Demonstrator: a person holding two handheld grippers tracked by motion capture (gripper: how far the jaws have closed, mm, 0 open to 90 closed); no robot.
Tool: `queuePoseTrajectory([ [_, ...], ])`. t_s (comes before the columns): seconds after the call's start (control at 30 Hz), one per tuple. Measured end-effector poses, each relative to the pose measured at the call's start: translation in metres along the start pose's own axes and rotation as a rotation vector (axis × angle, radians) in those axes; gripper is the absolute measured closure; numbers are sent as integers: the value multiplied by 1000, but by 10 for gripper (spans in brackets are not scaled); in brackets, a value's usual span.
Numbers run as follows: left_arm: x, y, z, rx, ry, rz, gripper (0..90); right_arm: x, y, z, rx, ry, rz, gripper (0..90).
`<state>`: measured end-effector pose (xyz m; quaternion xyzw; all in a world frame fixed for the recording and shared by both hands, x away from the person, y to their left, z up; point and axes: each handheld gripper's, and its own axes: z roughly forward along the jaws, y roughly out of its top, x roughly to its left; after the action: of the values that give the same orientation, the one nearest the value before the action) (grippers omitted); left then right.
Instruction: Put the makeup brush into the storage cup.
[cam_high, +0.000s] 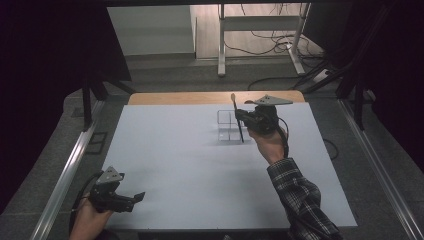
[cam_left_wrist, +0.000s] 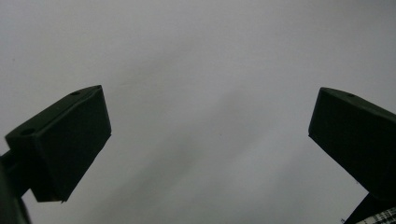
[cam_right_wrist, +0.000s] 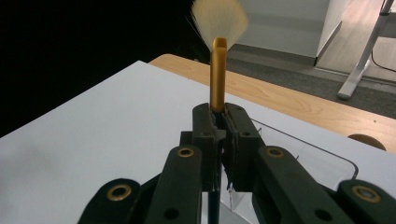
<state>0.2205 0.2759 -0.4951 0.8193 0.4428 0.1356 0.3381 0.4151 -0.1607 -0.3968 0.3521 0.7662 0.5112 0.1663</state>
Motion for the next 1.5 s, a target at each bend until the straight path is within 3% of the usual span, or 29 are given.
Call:
queuePoseTrajectory([
  [1.5,-1,0,0,0,-1,5,0,-6,26,35,-12,-5,1,834],
])
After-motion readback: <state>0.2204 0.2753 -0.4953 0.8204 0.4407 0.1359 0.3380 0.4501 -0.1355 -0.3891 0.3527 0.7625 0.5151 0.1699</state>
